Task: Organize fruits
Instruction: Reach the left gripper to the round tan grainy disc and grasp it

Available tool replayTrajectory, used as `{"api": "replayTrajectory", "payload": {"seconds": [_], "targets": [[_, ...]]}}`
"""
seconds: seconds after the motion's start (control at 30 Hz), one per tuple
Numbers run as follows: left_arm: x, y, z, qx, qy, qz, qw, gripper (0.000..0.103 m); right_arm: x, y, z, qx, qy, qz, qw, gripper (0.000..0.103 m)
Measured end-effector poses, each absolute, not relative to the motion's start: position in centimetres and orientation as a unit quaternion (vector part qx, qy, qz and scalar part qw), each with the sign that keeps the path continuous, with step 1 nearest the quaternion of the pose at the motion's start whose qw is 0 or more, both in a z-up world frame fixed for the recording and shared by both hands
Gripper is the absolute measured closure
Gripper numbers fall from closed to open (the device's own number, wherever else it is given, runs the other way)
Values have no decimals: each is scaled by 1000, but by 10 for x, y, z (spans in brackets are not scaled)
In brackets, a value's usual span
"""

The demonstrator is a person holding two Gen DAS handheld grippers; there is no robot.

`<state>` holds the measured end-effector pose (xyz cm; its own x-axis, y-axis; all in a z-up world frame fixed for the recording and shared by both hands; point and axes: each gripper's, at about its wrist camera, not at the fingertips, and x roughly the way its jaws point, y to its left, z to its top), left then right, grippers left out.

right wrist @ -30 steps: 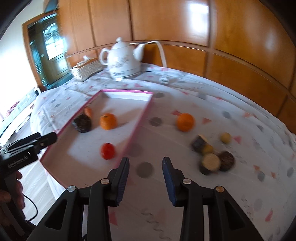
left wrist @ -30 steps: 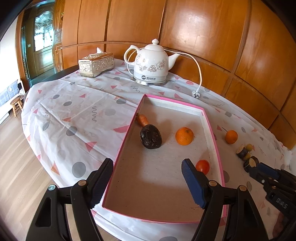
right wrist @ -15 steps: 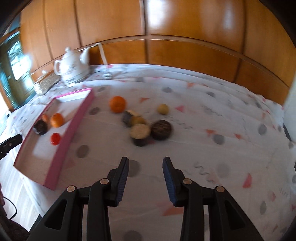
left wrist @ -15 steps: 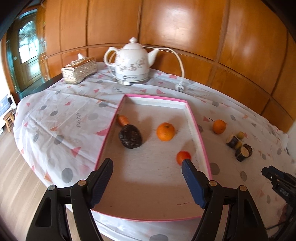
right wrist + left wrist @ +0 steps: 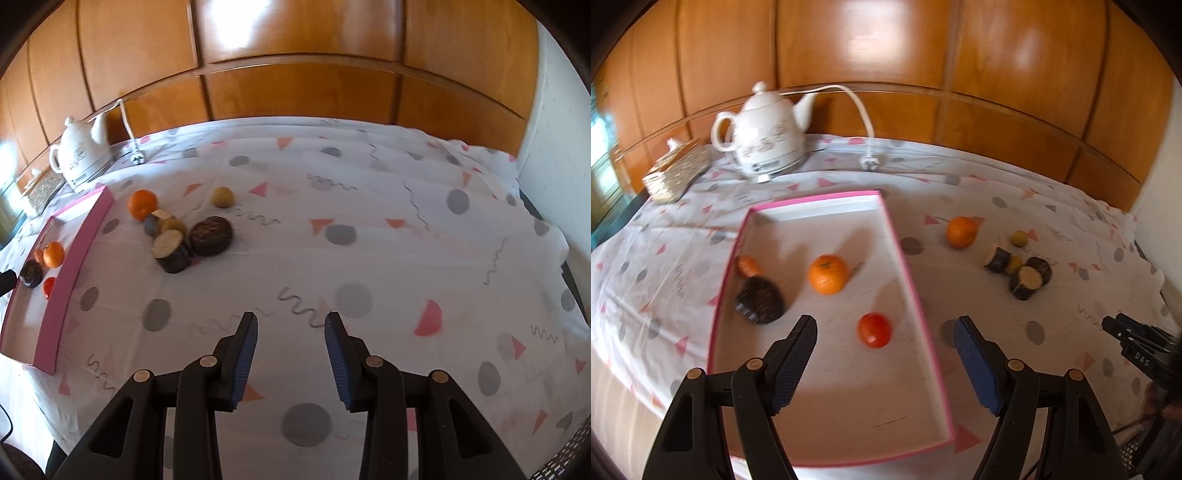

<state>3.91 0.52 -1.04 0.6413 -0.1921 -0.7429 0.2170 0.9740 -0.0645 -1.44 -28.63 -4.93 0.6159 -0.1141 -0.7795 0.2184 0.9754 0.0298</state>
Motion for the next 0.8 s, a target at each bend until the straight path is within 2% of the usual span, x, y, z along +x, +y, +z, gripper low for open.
{"api": "replayTrajectory", "payload": {"seconds": [0.13,0.5,0.8], "targets": [[55,-12,-6,19,419,-144,896,30,-17,-295,-51,71,429,-98,895,65],[90,-66,-13,30,456,-215,863,58,-18,-308,-51,84,427,-106,894,65],[101,-138,-44,55,489,-247,835,57,-19,-316,-50,93,426,-108,893,65]]}}
